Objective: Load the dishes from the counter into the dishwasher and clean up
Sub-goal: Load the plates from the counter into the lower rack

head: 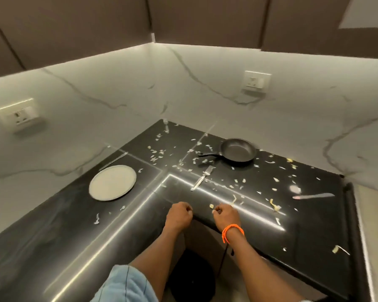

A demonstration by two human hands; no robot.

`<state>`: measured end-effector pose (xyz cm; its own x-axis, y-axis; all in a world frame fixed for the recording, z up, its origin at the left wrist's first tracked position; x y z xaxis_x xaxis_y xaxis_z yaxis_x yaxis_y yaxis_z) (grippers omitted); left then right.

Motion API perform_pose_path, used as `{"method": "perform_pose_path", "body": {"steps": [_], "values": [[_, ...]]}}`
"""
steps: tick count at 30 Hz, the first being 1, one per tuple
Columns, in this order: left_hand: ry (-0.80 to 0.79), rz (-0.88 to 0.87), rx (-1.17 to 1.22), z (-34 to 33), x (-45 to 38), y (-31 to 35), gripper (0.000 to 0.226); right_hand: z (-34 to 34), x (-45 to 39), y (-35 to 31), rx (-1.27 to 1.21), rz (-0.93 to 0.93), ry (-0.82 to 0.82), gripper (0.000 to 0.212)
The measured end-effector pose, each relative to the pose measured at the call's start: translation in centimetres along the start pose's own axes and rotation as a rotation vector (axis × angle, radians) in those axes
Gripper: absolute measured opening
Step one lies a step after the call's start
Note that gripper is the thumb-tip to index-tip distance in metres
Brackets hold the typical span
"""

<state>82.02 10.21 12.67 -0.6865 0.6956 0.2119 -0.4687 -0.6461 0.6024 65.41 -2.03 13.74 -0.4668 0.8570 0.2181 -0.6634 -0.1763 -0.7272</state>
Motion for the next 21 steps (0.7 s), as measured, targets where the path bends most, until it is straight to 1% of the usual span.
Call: {"method": "perform_pose_path", "body": {"steps": [5, 6, 8, 12, 17, 19, 20, 21], "values": [[0.133, 0.200, 0.042, 4.2, -0.1, -6.6, 0.021, -5.3, -3.1, -5.1, -0.001, 0.085, -0.155, 0.010], [0.165, 0.265, 0.059, 5.2, 0.1, -8.5, 0.021, -7.2, -3.9, -6.7, 0.023, 0.120, -0.207, 0.011], [0.164, 0.317, 0.076, 6.2, 0.7, -10.5, 0.020, -8.9, -4.1, -8.3, 0.033, 0.150, -0.241, 0.012], [0.227, 0.503, 0.087, 8.6, 2.9, -17.3, 0.017, -15.6, -3.2, -11.6, 0.069, 0.223, -0.401, 0.013], [0.306, 0.627, 0.201, 12.7, 1.5, -23.4, 0.017, -22.1, -4.9, -16.4, 0.081, 0.247, -0.454, 0.013], [0.336, 0.686, 0.234, 13.9, 1.0, -26.7, 0.018, -24.9, -4.6, -17.8, 0.103, 0.247, -0.500, 0.013], [0.353, 0.728, 0.259, 14.5, 0.6, -28.5, 0.018, -26.3, -4.4, -18.4, 0.135, 0.248, -0.526, 0.016], [0.367, 0.779, 0.305, 14.9, 0.2, -30.3, 0.018, -27.7, -4.3, -19.0, 0.172, 0.248, -0.558, 0.025]]}}
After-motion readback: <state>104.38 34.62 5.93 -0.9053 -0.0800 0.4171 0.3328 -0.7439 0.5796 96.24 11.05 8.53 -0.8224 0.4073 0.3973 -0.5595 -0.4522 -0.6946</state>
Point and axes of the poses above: each hand's wrist, its own x-axis away from the middle knuckle, its own z-axis out of the back of the hand, y = z × x, the point moved 9 cm from there along -x, towards the middle knuckle, and after that the axes turned 2 degrees about -x, right-handed, at the moved point
